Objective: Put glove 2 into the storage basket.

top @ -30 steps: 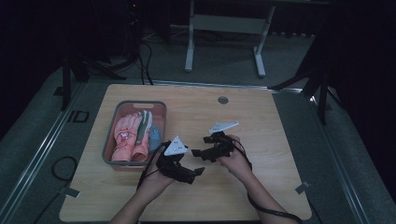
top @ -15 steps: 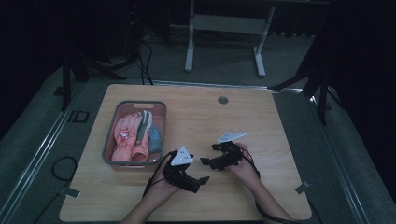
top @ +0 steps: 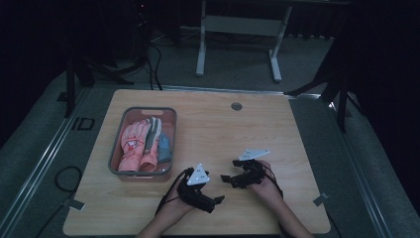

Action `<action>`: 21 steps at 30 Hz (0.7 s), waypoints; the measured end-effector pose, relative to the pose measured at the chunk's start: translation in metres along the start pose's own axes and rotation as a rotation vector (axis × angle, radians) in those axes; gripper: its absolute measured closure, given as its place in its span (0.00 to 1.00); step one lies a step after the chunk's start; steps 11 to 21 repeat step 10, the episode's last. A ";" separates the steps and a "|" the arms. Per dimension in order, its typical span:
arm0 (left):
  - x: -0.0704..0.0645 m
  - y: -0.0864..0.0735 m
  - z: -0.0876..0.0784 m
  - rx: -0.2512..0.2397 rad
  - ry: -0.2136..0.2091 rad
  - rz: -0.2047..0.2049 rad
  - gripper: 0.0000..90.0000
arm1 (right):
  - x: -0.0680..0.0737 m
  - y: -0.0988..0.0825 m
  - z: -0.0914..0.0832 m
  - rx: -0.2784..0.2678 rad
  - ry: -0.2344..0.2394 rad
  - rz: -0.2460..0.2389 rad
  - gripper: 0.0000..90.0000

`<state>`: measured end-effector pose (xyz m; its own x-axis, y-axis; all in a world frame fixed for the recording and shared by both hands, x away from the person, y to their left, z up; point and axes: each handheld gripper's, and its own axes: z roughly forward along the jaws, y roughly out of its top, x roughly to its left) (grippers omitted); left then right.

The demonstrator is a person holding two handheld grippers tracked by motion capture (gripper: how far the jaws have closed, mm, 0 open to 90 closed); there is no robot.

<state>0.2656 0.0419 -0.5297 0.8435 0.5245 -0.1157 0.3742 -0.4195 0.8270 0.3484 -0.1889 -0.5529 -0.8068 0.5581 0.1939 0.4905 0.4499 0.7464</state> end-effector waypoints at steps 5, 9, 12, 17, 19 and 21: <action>-0.001 -0.004 0.002 0.008 -0.007 0.001 0.03 | -0.001 -0.002 0.001 0.004 -0.004 -0.006 0.16; -0.001 -0.006 0.003 0.011 -0.010 -0.001 0.03 | -0.001 -0.002 0.001 0.001 -0.003 -0.004 0.16; -0.001 -0.006 0.003 0.006 -0.014 -0.004 0.03 | -0.001 -0.002 0.001 0.002 -0.003 -0.004 0.16; -0.001 -0.006 0.003 0.006 -0.014 -0.004 0.03 | -0.001 -0.002 0.001 0.002 -0.003 -0.004 0.16; -0.001 -0.006 0.003 0.006 -0.014 -0.004 0.03 | -0.001 -0.002 0.001 0.002 -0.003 -0.004 0.16; -0.001 -0.006 0.003 0.006 -0.014 -0.004 0.03 | -0.001 -0.002 0.001 0.002 -0.003 -0.004 0.16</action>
